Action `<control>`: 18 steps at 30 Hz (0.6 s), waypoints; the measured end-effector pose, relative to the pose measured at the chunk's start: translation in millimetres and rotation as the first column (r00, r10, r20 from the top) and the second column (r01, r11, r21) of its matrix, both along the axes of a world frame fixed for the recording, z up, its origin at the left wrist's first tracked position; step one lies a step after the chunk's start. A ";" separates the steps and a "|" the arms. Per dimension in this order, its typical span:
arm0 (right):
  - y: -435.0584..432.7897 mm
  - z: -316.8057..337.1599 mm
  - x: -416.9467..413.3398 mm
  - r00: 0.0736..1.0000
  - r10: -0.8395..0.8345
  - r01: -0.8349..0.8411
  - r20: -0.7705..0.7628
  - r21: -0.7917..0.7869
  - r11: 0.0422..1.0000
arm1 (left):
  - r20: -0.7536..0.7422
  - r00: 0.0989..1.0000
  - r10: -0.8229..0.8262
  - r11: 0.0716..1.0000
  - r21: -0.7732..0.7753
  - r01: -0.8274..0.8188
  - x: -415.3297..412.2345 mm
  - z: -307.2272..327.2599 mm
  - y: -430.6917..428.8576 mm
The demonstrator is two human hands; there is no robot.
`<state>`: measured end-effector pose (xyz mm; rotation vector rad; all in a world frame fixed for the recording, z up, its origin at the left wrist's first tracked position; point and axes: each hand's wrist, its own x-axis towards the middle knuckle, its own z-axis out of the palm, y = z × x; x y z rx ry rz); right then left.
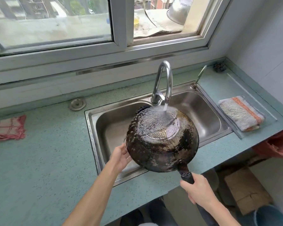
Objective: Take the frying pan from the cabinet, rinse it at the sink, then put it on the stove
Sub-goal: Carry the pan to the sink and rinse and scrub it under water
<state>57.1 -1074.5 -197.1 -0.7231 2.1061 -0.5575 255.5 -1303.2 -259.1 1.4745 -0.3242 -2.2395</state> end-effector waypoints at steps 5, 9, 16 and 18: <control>-15.9 -3.4 4.7 0.996 0.075 -0.075 0.058 -0.005 0.997 | 0.039 0.998 0.052 0.994 -0.095 -0.048 23.6 5.0 -5.0; -31.7 0.2 3.5 0.983 0.164 -0.162 0.085 -0.030 0.986 | 0.056 0.993 0.103 0.987 -0.133 -0.094 39.3 12.1 -6.2; -50.8 -4.3 -15.9 0.960 0.245 -0.239 0.134 -0.064 0.969 | 0.084 0.990 0.109 0.971 -0.224 -0.088 49.8 31.4 -2.8; -54.3 -9.5 -23.1 0.956 0.254 -0.246 0.150 -0.068 0.967 | 0.087 0.989 0.119 0.964 -0.249 -0.094 49.8 37.8 -0.2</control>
